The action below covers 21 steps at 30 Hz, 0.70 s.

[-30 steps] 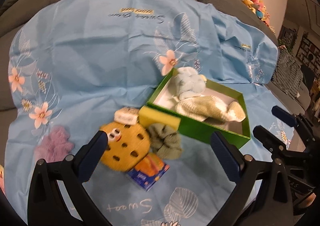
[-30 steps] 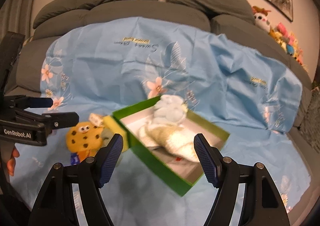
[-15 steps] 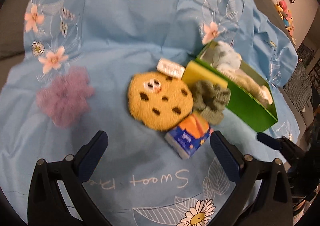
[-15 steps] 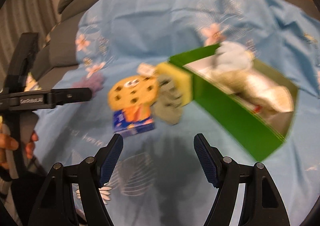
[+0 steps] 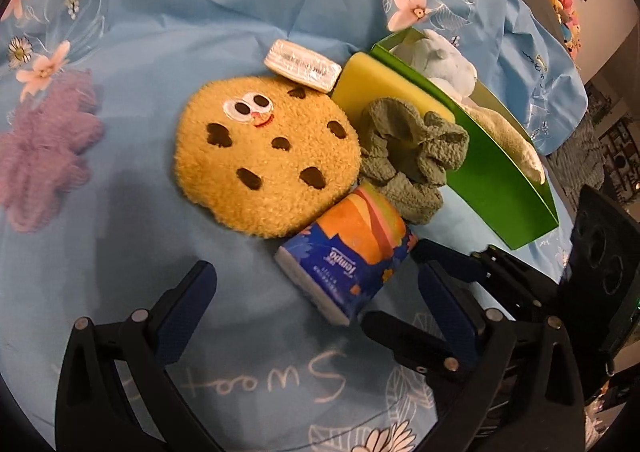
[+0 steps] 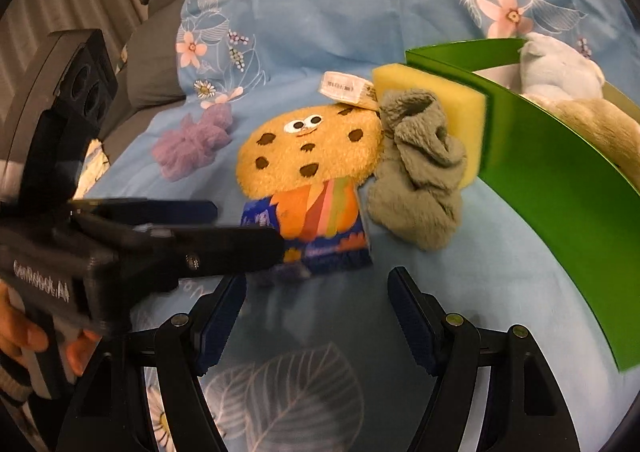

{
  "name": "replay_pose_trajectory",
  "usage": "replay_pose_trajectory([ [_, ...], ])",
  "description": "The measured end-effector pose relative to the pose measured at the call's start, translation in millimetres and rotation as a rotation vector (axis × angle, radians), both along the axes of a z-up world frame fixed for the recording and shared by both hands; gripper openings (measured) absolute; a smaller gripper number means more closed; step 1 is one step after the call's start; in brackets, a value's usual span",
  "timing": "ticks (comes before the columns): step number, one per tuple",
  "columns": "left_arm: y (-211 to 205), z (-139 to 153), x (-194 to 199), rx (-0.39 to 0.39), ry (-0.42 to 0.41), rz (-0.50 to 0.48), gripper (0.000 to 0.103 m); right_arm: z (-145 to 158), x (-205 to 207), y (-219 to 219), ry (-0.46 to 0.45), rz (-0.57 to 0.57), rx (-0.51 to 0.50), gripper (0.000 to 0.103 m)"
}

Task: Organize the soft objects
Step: 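Grasp the blue-orange tissue pack with the right gripper and lift it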

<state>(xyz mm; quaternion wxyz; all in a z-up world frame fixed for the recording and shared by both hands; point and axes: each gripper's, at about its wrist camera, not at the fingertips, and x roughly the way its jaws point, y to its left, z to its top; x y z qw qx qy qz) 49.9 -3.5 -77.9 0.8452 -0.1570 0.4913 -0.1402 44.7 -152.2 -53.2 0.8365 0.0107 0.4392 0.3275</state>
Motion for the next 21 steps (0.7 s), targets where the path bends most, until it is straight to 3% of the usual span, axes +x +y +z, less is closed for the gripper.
replay_pose_trajectory([
  [6, 0, -5, 6, -0.031, 0.008, 0.001, 0.085, -3, 18, 10, -0.001, 0.054, 0.029, 0.074],
  [10, 0, -5, 10, -0.049, 0.008, -0.013, 0.063, -3, 23, 15, 0.001, 0.078, 0.045, 0.068],
  [14, -1, -5, 9, -0.038, -0.001, -0.016, 0.064, -2, 19, 19, -0.025, 0.075, 0.026, 0.063],
  [21, -4, 5, -1, -0.017, -0.028, -0.018, 0.064, 5, 4, 15, -0.082, 0.058, 0.021, 0.045],
])
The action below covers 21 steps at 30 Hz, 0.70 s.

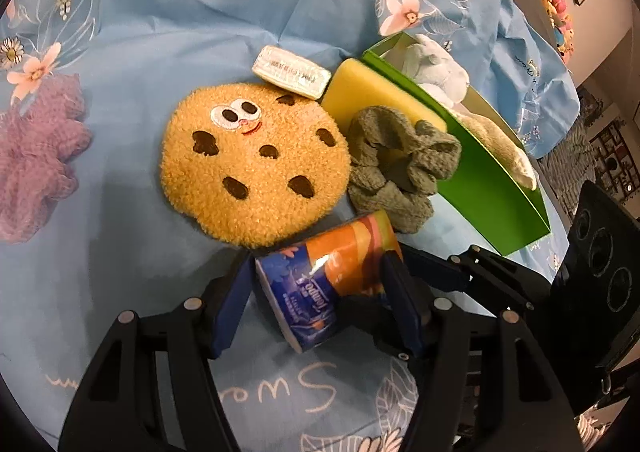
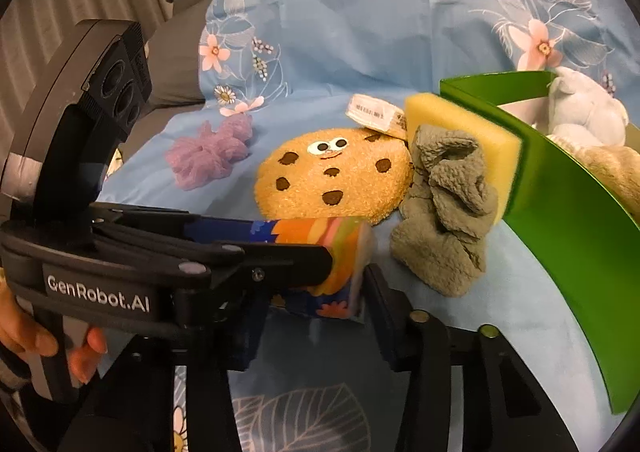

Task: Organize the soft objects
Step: 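Grasp the blue-orange tissue pack with the right gripper and lift it, then carry the tissue pack into the green box and open the right gripper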

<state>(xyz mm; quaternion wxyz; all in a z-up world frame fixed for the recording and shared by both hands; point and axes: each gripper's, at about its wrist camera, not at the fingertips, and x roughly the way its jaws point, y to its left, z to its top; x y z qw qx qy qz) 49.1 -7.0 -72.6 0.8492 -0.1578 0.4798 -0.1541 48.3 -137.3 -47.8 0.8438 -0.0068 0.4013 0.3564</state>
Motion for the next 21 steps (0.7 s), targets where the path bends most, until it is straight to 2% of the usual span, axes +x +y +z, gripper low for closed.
replay_pose_trajectory([
  [5, -9, 16, -8, 0.019, -0.043, -0.015, 0.063, 11, -12, -10, -0.035, -0.051, 0.026, 0.042],
  [11, -30, 54, -2, 0.031, -0.129, -0.055, 0.064, 41, -14, -33, -0.104, -0.121, 0.075, 0.042],
  [15, -53, 84, 15, 0.039, -0.191, -0.096, 0.064, 66, -7, -55, -0.16, -0.175, 0.103, 0.042],
  [21, -100, 115, 47, 0.075, -0.26, -0.163, 0.064, 91, 12, -93, -0.221, -0.268, 0.121, 0.042],
])
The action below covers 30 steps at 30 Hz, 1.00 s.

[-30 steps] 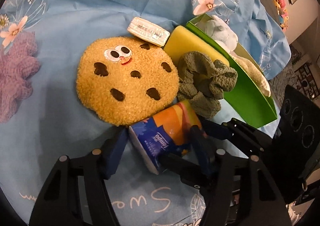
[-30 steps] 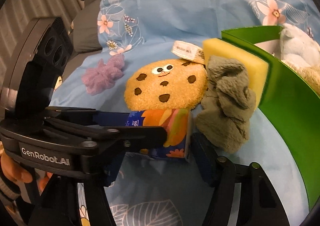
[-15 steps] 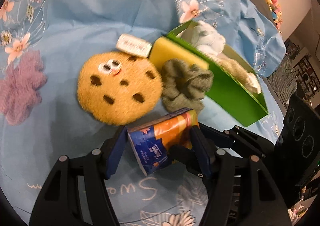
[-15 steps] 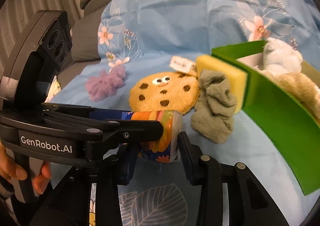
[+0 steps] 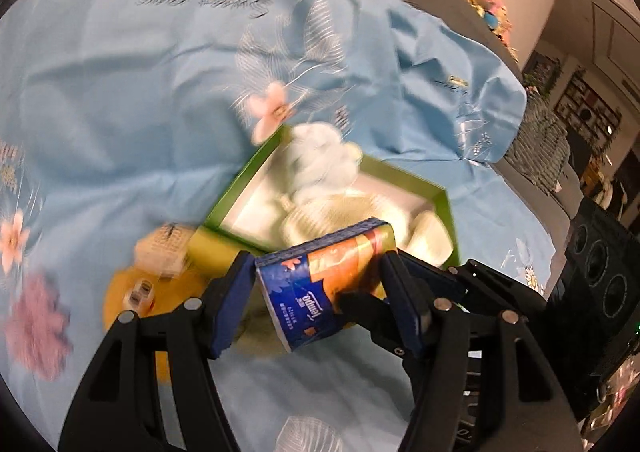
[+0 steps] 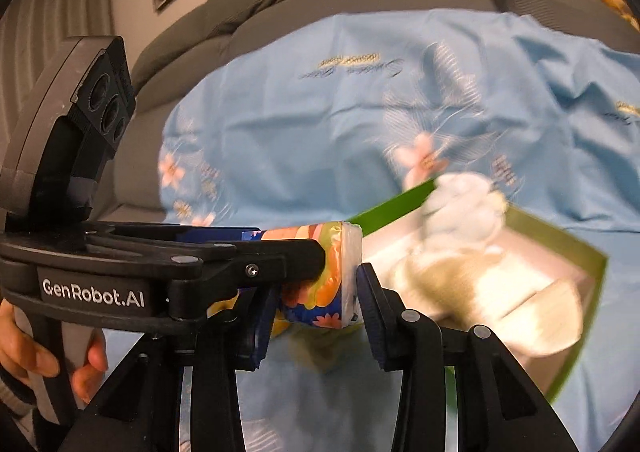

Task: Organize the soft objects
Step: 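Carry the tissue pack into the green box and open the right gripper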

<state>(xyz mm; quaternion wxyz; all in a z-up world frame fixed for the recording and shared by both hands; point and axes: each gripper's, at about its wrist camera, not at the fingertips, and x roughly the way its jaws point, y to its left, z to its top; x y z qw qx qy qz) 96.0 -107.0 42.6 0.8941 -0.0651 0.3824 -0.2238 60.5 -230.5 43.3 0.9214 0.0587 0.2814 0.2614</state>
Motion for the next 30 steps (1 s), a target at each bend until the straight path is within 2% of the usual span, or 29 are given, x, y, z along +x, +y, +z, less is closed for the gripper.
replay_pose_trajectory([
  [6, -43, 5, 37, 0.024, -0.004, -0.05, 0.064, 4, 30, -45, 0.006, -0.084, 0.02, 0.042],
  [10, -67, -3, 60, 0.06, 0.015, -0.061, 0.065, -8, 52, -65, 0.061, -0.124, 0.026, 0.042],
  [11, -71, -6, 64, 0.067, 0.022, -0.056, 0.066, -12, 58, -68, 0.077, -0.14, 0.014, 0.042],
  [13, -76, -11, 71, 0.074, 0.034, -0.043, 0.081, -18, 64, -71, 0.095, -0.163, -0.007, 0.042],
  [15, -76, -13, 74, 0.085, 0.029, -0.02, 0.089, -26, 68, -75, 0.121, -0.189, -0.031, 0.045],
  [16, -76, -13, 74, 0.09, 0.026, -0.014, 0.093, -28, 69, -77, 0.127, -0.2, -0.039, 0.048],
  [17, -75, -13, 74, 0.094, 0.023, -0.01, 0.093, -31, 68, -80, 0.132, -0.217, -0.048, 0.057],
  [18, -75, -13, 74, 0.1, 0.021, -0.005, 0.093, -33, 67, -83, 0.135, -0.23, -0.049, 0.061],
  [21, -69, -11, 68, 0.124, 0.0, 0.014, 0.095, -37, 59, -95, 0.137, -0.249, -0.027, 0.061],
  [22, -67, -11, 65, 0.132, -0.009, 0.022, 0.101, -37, 56, -97, 0.136, -0.257, -0.023, 0.061],
  [23, -65, -11, 62, 0.141, -0.017, 0.029, 0.102, -37, 50, -101, 0.133, -0.264, -0.019, 0.061],
  [30, -53, -9, 36, 0.174, -0.056, 0.051, 0.102, -29, 20, -108, 0.108, -0.282, -0.009, 0.063],
])
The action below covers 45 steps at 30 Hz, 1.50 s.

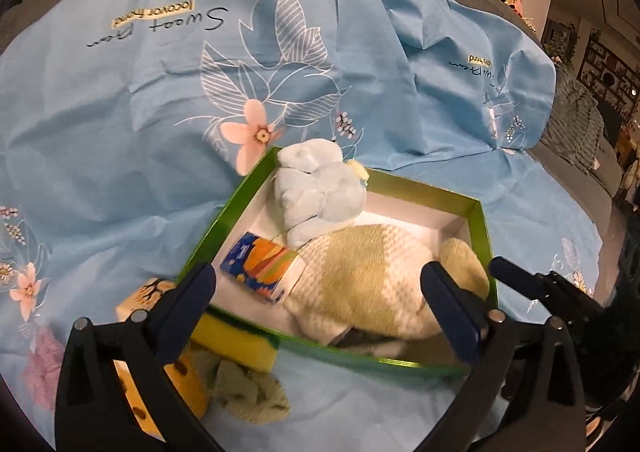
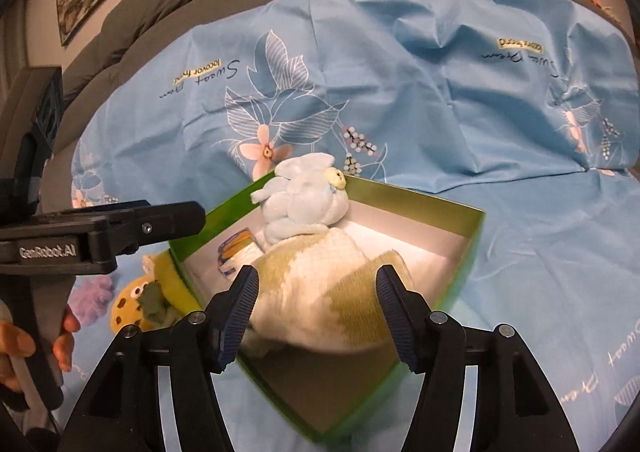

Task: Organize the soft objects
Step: 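Carry the tissue pack into the green box and open the right gripper, then move the right gripper to the grey-green knit cloth beside the sponge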

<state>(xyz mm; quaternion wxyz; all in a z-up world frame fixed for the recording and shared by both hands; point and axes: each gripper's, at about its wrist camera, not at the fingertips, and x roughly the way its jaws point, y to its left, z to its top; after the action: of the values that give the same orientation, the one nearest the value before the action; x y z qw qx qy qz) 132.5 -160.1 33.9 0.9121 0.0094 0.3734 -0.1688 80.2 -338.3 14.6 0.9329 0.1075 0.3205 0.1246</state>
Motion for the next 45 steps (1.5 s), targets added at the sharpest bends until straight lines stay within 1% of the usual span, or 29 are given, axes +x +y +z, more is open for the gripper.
replay_pose_trajectory([
  [7, 9, 5, -28, -0.005, -0.021, -0.001, 0.102, 12, -26, 11, -0.019, 0.02, 0.003, 0.063],
  [12, 17, 10, -46, -0.036, -0.022, -0.001, 0.102, 21, -41, 27, -0.037, 0.053, -0.006, 0.064],
  [19, 31, 15, -66, -0.042, -0.038, 0.022, 0.102, 29, -55, 50, -0.041, 0.095, -0.023, 0.064],
  [25, 50, 12, -77, -0.049, -0.034, 0.048, 0.102, 30, -62, 68, -0.031, 0.132, -0.03, 0.064],
  [29, 63, 7, -83, -0.045, -0.031, 0.068, 0.102, 27, -64, 85, -0.014, 0.169, -0.037, 0.064],
  [33, 78, -2, -85, -0.055, -0.007, 0.089, 0.102, 20, -62, 102, 0.01, 0.205, -0.048, 0.064],
  [41, 109, -25, -85, -0.082, 0.05, 0.136, 0.102, 2, -51, 131, 0.068, 0.261, -0.057, 0.064],
  [45, 124, -43, -83, -0.109, 0.101, 0.154, 0.102, -7, -42, 141, 0.104, 0.286, -0.051, 0.064],
])
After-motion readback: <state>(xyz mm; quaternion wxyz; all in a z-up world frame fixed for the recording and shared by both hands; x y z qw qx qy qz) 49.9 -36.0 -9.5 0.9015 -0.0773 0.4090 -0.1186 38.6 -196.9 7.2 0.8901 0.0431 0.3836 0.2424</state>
